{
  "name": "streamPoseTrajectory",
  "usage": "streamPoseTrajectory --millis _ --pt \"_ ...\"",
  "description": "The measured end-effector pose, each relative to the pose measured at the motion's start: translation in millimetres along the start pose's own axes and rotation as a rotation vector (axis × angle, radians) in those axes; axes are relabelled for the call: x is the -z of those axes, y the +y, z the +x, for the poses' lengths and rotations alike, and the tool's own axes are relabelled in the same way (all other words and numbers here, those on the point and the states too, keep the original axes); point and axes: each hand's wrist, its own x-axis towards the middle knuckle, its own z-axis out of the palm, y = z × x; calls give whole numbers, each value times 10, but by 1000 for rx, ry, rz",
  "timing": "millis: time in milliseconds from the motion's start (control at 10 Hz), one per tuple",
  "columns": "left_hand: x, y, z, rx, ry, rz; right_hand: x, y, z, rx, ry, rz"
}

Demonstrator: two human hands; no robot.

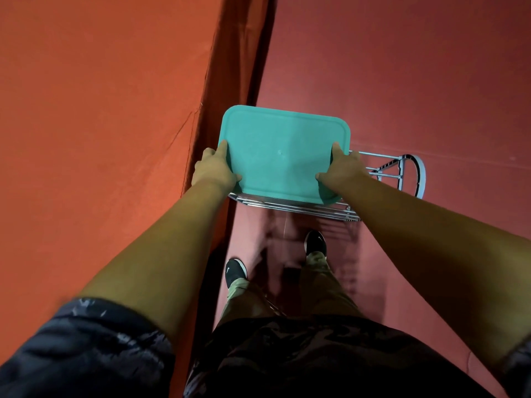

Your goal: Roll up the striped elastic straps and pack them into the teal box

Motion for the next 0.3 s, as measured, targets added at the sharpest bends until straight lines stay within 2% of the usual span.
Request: streamPoseTrajectory --millis 100,200,300 --pt "83 63 2 3 -51 61 116 -102 -31 -24 -26 -55" --pt "174 49 -92 -2 -108 47 250 -262 -174 26 -40 -260" --pt "277 -26 -161 -25 -100 -21 332 -446 -269 97 -13 -299"
